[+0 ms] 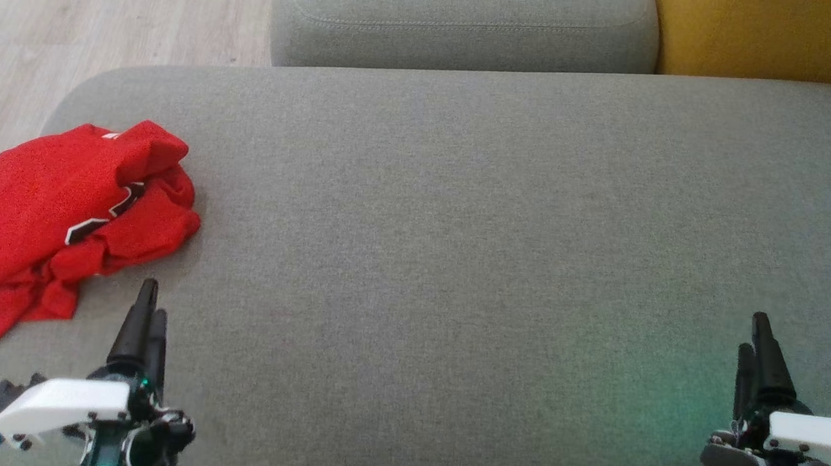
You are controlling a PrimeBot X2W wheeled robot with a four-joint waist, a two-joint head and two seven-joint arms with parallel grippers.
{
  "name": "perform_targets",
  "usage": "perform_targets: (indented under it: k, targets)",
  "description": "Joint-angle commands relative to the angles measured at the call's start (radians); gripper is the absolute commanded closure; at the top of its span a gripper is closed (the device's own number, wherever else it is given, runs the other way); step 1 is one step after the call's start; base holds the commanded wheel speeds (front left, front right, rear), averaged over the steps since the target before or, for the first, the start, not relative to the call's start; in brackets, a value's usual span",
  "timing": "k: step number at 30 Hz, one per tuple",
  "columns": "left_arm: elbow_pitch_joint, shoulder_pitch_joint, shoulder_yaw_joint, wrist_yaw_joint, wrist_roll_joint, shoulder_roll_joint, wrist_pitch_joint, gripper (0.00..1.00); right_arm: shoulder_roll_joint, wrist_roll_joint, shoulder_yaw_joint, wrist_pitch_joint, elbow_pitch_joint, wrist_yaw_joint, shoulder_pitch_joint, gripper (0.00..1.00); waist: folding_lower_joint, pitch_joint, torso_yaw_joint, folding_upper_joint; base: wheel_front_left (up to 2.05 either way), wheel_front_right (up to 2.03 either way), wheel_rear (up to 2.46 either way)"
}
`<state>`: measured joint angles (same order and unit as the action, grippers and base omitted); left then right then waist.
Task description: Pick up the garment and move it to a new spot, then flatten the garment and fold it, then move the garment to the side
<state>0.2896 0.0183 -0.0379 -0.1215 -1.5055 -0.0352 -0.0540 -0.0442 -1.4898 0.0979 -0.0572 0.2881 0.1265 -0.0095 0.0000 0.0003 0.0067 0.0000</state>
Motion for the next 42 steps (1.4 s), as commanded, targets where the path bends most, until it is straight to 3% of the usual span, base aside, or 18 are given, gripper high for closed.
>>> perform_targets:
  k: [1, 22, 42]
  targets:
    - [-0.04, 0.061, 0.002, -0.003, 0.009, -0.019, 0.007, 0.0, -0.019, 0.01, -0.008, 0.007, -0.041, 0.001, -0.046, 0.0, 0.0, 0.0, 0.0, 0.0, 0.0, 0.0, 0.0]
    - [-0.111, 0.083, 0.046, -0.002, 0.382, -0.042, 0.071, 0.0, -0.034, 0.415, -0.045, 0.019, -0.151, 0.002, -0.037, 0.0, 0.0, -0.01, 0.008, 0.0, 0.0, 0.0, 0.0]
    - [-0.123, 0.093, 0.113, 0.026, 0.681, -0.077, 0.127, 0.0, -0.036, 0.675, -0.09, 0.033, -0.186, 0.002, -0.014, 0.0, 0.0, -0.021, 0.013, 0.0, 0.0, 0.0, 0.0]
